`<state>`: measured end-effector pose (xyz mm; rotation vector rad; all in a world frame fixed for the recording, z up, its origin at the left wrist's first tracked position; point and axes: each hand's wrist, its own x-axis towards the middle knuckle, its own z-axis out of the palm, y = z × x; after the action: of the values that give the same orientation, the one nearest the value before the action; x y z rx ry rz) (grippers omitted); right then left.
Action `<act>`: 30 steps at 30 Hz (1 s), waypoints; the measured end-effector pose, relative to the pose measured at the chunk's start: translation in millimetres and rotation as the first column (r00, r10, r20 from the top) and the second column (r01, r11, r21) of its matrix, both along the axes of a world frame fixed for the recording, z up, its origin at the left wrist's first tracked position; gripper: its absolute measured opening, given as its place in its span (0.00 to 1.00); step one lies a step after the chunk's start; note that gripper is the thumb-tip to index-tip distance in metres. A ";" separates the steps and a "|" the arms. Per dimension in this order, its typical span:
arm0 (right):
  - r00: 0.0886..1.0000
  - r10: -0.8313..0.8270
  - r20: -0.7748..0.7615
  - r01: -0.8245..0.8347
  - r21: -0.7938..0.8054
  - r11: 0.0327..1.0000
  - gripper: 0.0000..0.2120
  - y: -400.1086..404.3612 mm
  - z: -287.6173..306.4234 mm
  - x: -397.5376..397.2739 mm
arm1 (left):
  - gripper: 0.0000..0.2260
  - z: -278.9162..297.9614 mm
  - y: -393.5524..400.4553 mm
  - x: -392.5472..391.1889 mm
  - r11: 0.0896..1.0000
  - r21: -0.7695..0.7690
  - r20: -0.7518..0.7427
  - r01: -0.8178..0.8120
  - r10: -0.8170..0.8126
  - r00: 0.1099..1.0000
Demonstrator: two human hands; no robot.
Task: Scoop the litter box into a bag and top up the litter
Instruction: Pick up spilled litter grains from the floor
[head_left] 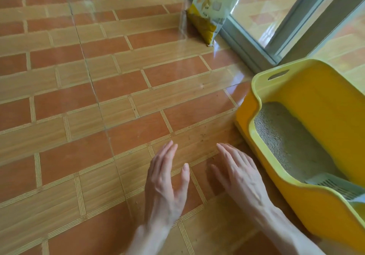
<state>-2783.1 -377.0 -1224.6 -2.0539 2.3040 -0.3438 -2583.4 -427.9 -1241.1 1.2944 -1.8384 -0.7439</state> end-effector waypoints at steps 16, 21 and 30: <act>0.940 0.073 -0.333 -0.024 0.150 0.988 0.12 -24.6 -11.4 1.0 | 0.18 25.1 -0.3 -2.7 0.692 0.705 -0.647 0.155 0.539 0.539; 0.935 0.035 -0.353 0.059 0.254 0.965 0.09 -26.6 -10.7 -0.1 | 0.20 33.9 -2.4 -0.3 0.637 0.729 -0.676 0.248 0.616 0.405; 0.948 0.081 -0.309 0.039 0.363 0.931 0.07 -42.6 2.1 2.4 | 0.23 30.9 1.8 6.3 0.573 0.756 -0.654 0.316 0.675 0.342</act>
<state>-2780.7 -419.6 -1222.5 -2.0568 2.2786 0.4257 -2577.1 -426.0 -1210.2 1.0930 -0.2191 -1.8409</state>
